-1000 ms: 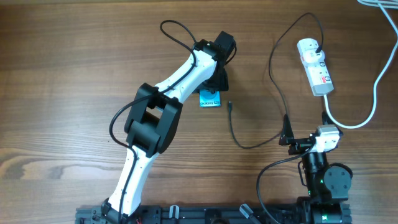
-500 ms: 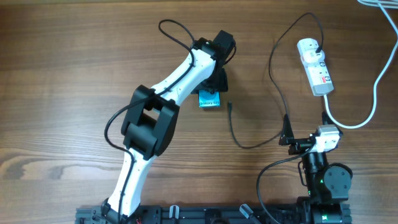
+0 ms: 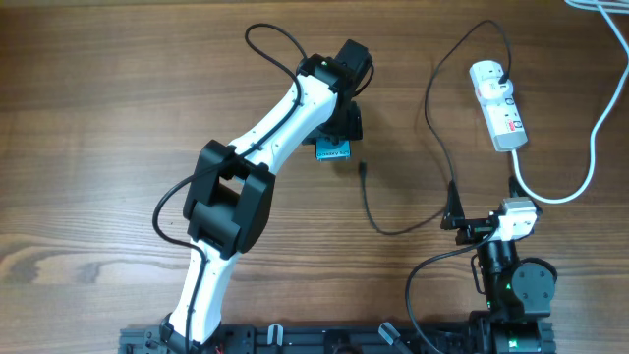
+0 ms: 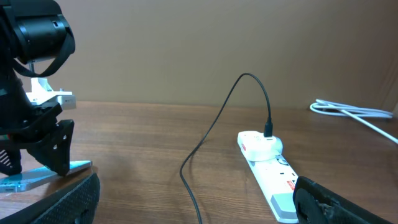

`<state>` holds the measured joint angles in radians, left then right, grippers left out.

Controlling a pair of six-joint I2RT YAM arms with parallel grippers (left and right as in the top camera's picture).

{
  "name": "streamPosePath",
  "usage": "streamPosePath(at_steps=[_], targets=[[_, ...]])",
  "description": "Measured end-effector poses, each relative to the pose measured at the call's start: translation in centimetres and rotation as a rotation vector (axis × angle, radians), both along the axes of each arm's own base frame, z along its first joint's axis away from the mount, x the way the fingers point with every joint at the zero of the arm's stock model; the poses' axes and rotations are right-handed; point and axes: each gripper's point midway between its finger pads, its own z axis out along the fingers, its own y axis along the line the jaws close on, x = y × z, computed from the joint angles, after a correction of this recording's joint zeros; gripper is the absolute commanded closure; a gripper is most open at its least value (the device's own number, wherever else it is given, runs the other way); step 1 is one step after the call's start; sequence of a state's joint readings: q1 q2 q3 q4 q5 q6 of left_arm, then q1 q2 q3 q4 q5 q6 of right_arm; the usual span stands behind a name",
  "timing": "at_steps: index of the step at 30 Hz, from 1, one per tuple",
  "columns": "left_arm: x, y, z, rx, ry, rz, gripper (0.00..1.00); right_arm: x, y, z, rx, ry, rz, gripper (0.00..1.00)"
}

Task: Plug charger to phone and switch on socket

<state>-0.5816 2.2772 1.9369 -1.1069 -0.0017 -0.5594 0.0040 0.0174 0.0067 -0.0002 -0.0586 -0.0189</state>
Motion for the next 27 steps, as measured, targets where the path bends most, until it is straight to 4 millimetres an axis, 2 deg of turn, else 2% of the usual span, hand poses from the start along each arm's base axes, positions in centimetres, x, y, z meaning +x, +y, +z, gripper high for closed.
streamPosePath(at_steps=[7,11,15,27], targets=[[0.0,0.0,-0.3,-0.003,-0.002,0.000,0.26,0.0,0.0,0.0,0.000,0.000,0.000,0.00],[-0.8,0.5,-1.8,0.013,0.021,0.003,0.13,0.0,0.0,0.0,0.000,0.000,0.000,0.00],[-1.0,0.7,-2.9,0.015,0.026,0.002,0.08,0.0,0.0,0.0,0.000,0.000,0.000,0.00],[1.7,-1.5,-2.6,-0.079,-0.084,0.008,0.01,0.0,0.0,0.0,0.000,0.000,0.000,0.00]])
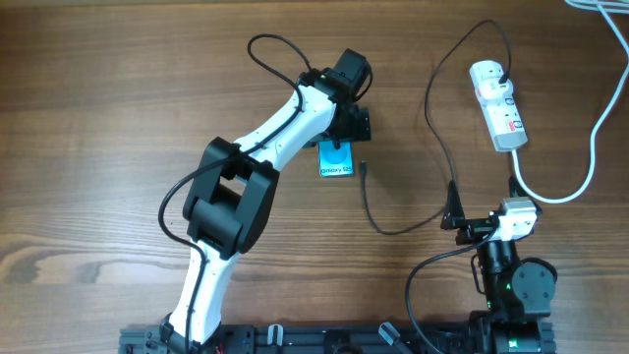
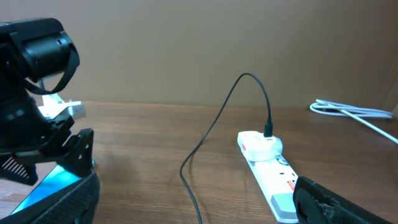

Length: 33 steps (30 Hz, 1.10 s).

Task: Plug charger to phone and switch on socket

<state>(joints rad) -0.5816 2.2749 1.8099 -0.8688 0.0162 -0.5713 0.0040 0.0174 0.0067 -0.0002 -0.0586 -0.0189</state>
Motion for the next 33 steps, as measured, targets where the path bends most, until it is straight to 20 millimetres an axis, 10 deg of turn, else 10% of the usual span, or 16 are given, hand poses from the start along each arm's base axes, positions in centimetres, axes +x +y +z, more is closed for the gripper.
streamPosePath(at_steps=[33], targets=[[0.32,0.45,-0.41,0.088,-0.052,0.002,0.01,0.00,0.00,0.00,0.000,0.000,0.000,0.00]])
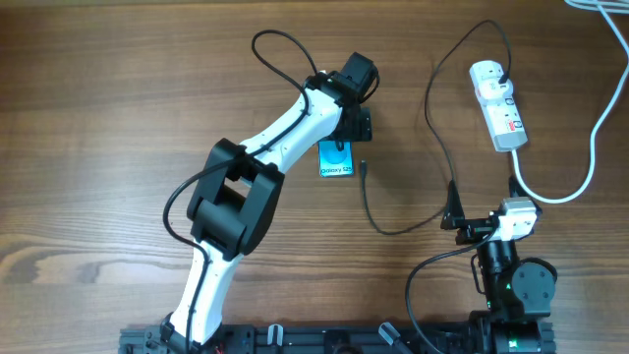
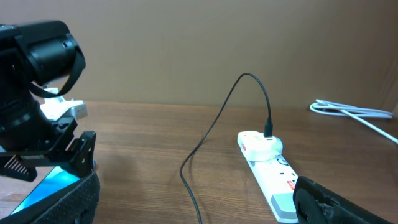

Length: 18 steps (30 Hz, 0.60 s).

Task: Plug charger to phone and switch on socket

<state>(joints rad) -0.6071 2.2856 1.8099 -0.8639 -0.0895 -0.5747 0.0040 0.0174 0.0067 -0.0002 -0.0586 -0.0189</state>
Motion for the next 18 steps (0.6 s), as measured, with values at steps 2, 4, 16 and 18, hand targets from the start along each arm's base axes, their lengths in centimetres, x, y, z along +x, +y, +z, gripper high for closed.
streamPosePath(at_steps=[2,4,16,18], targets=[[-0.3,0.2,-0.6,0.012,0.017,0.000,0.01,0.0,0.0,0.0,0.000,0.000,0.000,0.00],[-0.5,0.6,-1.3,0.035,0.030,0.002,0.02,0.0,0.0,0.0,0.000,0.000,0.000,0.00],[-0.8,0.9,-1.4,0.052,0.042,0.005,0.22,0.0,0.0,0.0,0.000,0.000,0.000,0.00],[-0.9,1.0,-1.5,0.054,0.046,0.006,0.25,0.0,0.0,0.0,0.000,0.000,0.000,0.00]])
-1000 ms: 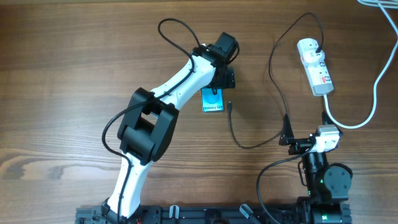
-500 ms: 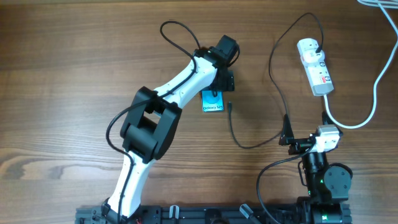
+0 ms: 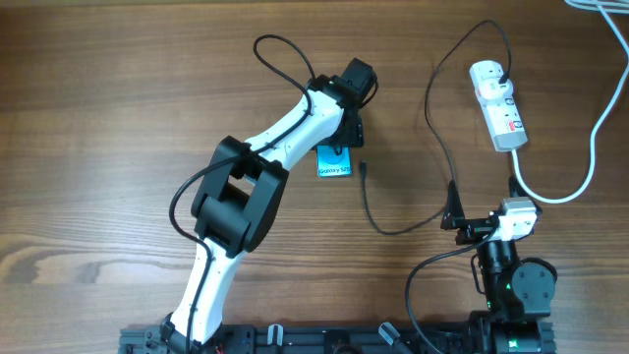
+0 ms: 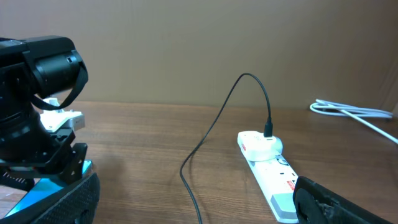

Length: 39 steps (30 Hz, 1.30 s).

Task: Plug charger to phone and switch on socket

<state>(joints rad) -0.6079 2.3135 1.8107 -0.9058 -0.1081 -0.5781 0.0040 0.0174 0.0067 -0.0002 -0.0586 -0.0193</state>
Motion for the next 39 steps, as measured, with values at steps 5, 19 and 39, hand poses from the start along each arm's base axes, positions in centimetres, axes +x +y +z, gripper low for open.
streamPosePath(at_steps=[5,19,39], targets=[[-0.2,0.1,0.0,0.005,0.008,0.001,0.25,0.0,0.0,0.0,0.000,0.000,0.000,0.00],[-0.2,0.1,0.1,0.004,0.009,0.004,0.30,0.0,0.0,0.0,0.000,0.000,0.000,0.00],[-0.9,-0.1,2.5,-0.053,0.031,0.003,0.30,0.0,0.0,0.0,0.000,0.000,0.000,0.00]])
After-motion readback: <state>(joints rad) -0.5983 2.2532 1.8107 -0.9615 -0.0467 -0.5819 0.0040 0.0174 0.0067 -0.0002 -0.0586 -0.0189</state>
